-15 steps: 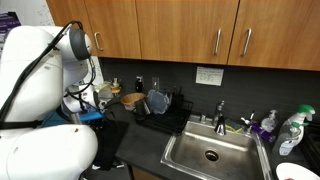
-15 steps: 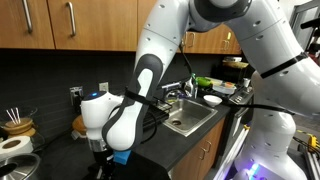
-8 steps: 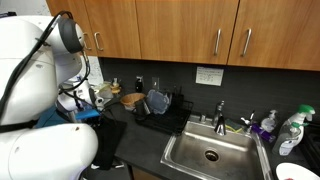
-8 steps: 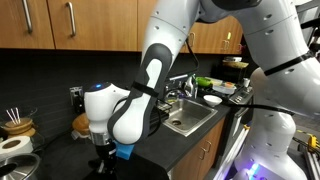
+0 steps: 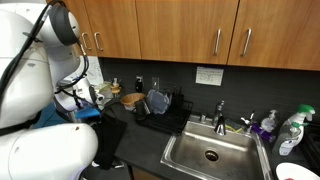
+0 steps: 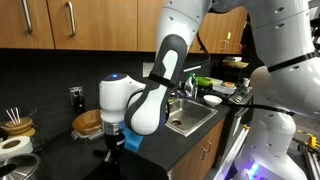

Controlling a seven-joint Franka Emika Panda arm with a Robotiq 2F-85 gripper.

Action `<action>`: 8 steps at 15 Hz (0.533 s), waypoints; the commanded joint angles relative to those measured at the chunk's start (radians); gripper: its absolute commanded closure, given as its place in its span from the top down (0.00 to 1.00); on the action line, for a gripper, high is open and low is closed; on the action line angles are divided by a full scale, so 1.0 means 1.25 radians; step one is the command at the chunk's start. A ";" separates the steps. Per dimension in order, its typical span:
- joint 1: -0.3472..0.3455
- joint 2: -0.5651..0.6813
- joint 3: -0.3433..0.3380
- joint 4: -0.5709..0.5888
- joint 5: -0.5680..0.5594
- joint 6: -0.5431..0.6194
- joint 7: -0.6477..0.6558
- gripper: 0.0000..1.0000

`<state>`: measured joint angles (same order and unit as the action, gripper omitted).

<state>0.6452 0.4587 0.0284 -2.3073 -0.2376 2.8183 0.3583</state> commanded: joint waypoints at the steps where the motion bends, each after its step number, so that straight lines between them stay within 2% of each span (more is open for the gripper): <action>1: 0.019 -0.079 -0.031 -0.080 -0.026 0.046 0.042 0.01; 8: 0.000 -0.159 -0.056 -0.171 -0.016 0.138 0.042 0.01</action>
<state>0.6467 0.3325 -0.0195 -2.4465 -0.2378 2.9422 0.3885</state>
